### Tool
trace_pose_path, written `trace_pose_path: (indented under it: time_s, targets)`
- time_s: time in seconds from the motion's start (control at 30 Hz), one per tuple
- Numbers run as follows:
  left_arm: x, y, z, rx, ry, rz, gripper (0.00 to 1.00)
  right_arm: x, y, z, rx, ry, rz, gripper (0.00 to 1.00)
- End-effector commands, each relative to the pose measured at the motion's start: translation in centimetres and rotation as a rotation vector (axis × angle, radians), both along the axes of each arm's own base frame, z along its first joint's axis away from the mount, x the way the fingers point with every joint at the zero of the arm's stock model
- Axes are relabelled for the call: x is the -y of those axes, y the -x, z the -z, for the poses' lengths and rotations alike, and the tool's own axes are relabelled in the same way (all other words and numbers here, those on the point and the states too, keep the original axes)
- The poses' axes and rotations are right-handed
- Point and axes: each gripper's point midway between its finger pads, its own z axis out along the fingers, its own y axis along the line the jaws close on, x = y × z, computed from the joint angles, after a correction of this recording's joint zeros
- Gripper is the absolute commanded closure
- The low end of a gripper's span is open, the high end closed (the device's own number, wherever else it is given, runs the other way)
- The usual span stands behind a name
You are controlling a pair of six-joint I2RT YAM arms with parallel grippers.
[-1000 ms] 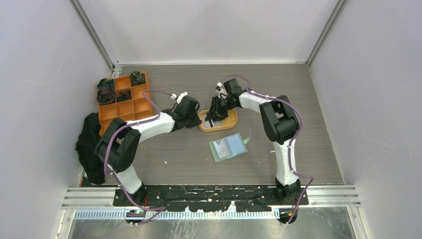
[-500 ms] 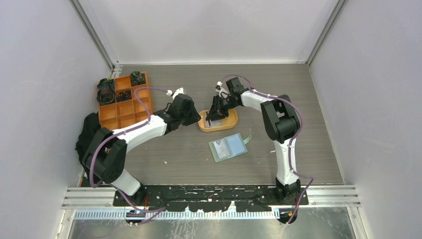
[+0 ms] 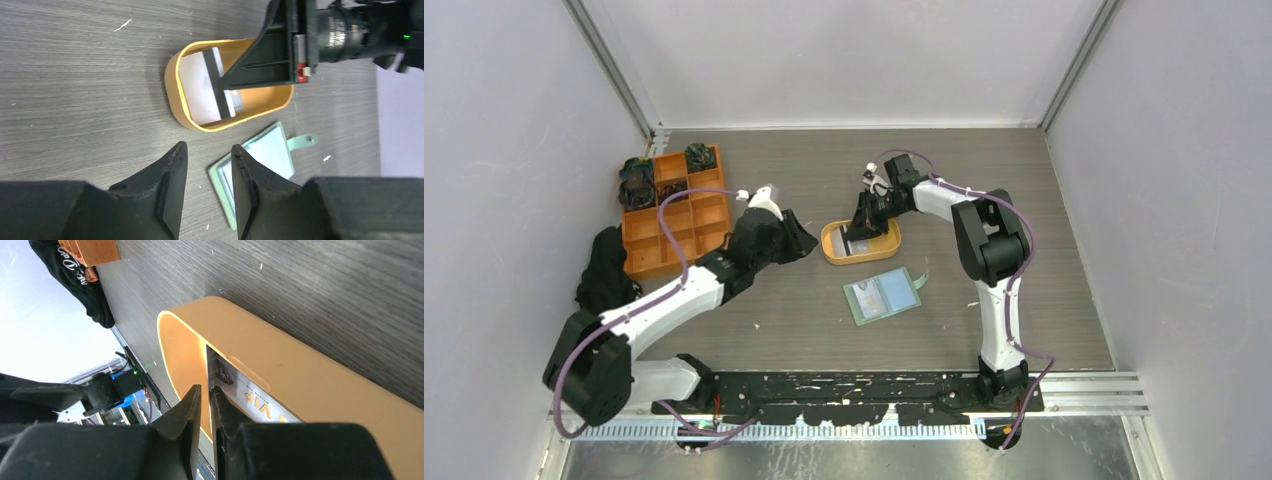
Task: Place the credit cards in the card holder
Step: Pick up the credit card from the storage box.
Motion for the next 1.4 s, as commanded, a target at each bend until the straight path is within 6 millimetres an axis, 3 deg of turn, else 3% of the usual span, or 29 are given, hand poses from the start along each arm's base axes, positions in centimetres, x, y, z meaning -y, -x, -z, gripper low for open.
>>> trace_pose_path:
  time_s: [0.0,0.17,0.33,0.53,0.67,0.97,1.13,1.37]
  targets:
    - [0.3,0.2,-4.7,0.199,0.110,0.057,0.58,-0.2,-0.4,-0.6,0.041,0.014,-0.017,0.83]
    - [-0.2,2.3,-5.5,0.265,0.247,0.095,0.32,-0.1,-0.6,-1.5,0.077,0.018,-0.026,0.99]
    - [1.1,4.9,-7.6,0.351,0.451,0.253,0.31,1.0,-0.9,-5.4,0.164,-0.030,-0.024,0.99]
    - [2.3,7.6,-9.5,0.457,0.573,0.411,0.33,2.3,-0.2,-10.6,0.270,-0.116,-0.042,0.99]
    - [2.9,8.8,-10.3,0.510,0.581,0.462,0.34,3.1,1.4,-14.2,0.335,-0.202,-0.072,0.99]
    - [4.0,9.9,-10.7,0.605,0.561,0.543,0.34,3.6,8.5,-20.6,0.490,-0.482,-0.280,0.99]
    - [5.2,10.2,-11.0,0.636,0.590,0.582,0.34,4.2,11.0,-21.7,0.557,-0.516,-0.334,0.99]
    - [7.8,10.3,-12.4,0.675,0.628,0.632,0.37,3.9,12.6,-21.8,0.600,-0.522,-0.374,0.99]
